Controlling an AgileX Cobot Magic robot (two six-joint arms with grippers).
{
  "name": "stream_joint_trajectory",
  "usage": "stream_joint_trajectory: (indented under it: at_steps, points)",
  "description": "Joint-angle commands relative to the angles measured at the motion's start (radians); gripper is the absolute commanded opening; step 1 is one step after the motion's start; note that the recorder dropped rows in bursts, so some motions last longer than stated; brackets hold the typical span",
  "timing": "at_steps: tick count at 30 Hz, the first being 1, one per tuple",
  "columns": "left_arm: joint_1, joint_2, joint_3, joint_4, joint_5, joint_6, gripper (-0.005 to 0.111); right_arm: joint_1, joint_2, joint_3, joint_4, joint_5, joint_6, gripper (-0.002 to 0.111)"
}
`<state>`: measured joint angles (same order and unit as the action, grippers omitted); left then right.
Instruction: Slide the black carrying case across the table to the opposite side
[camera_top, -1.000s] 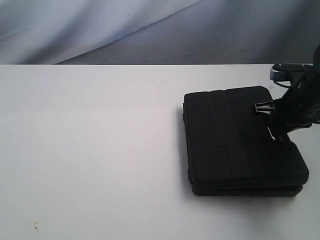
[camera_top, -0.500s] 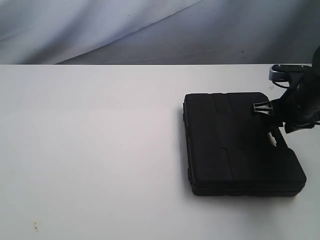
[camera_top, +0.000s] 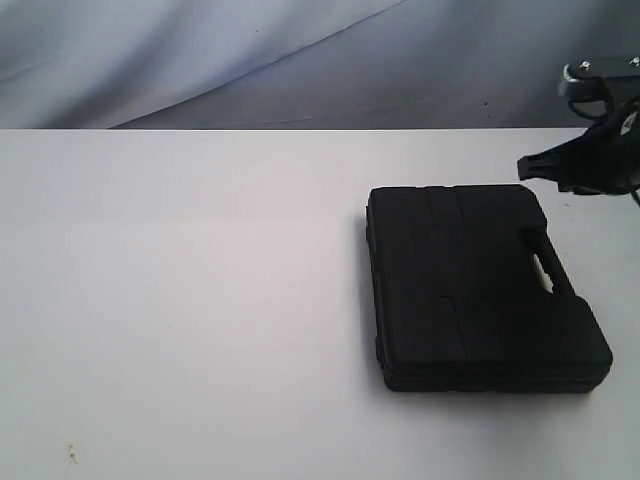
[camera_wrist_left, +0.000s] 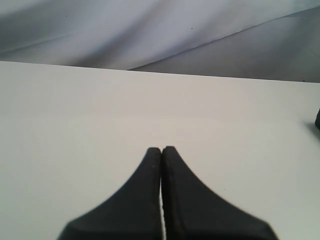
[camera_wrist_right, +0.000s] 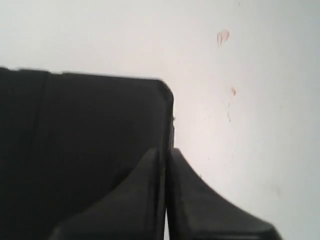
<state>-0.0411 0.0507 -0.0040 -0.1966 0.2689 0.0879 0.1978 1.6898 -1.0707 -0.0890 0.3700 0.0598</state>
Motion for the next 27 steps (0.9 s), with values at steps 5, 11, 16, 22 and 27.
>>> stream_joint_trajectory:
  at_steps: [5,11,16,22,27]
  points:
    - [0.003,-0.003,0.004,0.0,-0.003,-0.001,0.0,0.002,-0.275,0.229,-0.015,-0.427,-0.111,0.0]
    - [0.003,-0.003,0.004,0.0,-0.003,-0.001,0.0,0.002,-0.523,0.354,-0.015,-0.615,-0.198,0.0]
    - [0.003,-0.003,0.004,0.0,-0.003,-0.001,0.0,0.002,-0.832,0.394,0.006,-0.583,-0.394,0.0]
    - [0.003,-0.003,0.004,0.0,-0.003,-0.001,0.0,0.002,-1.117,0.407,0.053,-0.295,-0.444,0.0]
    - [0.003,-0.003,0.004,0.0,-0.003,-0.001,0.0,0.002,-1.362,0.407,0.048,-0.14,-0.422,0.0]
